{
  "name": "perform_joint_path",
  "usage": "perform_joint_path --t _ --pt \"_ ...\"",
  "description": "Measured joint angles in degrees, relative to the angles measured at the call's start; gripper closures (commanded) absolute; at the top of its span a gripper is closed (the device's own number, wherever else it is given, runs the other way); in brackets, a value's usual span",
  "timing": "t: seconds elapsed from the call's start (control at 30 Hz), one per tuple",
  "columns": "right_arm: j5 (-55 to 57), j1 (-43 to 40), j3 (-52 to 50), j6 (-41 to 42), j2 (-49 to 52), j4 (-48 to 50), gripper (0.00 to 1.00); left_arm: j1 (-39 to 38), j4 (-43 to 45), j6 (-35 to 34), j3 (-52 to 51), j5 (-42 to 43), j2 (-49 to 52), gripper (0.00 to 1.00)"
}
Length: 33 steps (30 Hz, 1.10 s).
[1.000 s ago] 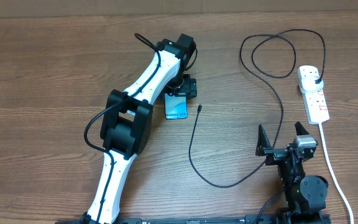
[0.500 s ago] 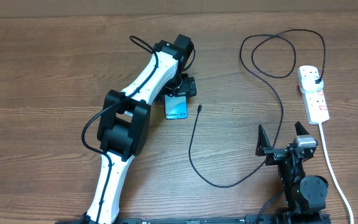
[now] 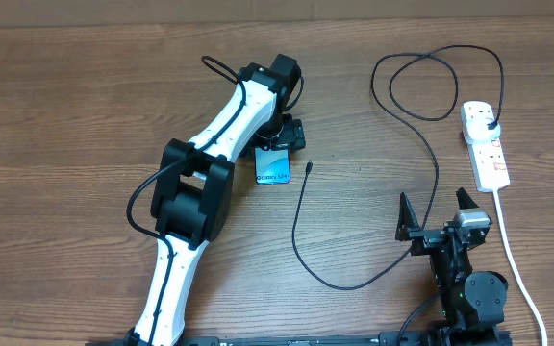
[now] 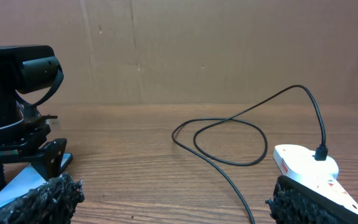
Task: Plug charger to phone and switch on socket
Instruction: 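Close the left gripper on the phone's long edges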
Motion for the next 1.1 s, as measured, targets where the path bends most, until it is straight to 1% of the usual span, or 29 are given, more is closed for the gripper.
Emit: perform_joint_path --t 0.97,1.0,1.03,1.07,1.1 --pt "0.0 0.0 0.0 0.0 0.0 0.0 0.00 0.0 -0.3 -0.1 -0.5 0.6 -0.3 0.00" --pt "0.0 0.0 0.0 0.0 0.0 0.0 0.00 0.0 -0.3 -0.1 -0.5 0.7 -0.3 0.03" --pt "0.0 0.0 0.0 0.0 0.0 0.0 0.00 0.0 -0.3 -0.1 -0.5 0.6 -0.3 0.10" --pt "0.0 0.0 0.0 0.0 0.0 0.0 0.00 0.0 -0.4 -0.2 -0.6 0.5 -0.3 0.13" --pt "0.0 0.0 0.0 0.0 0.0 -0.1 0.00 0.0 -0.4 -0.2 -0.6 0.4 -0.3 0.15"
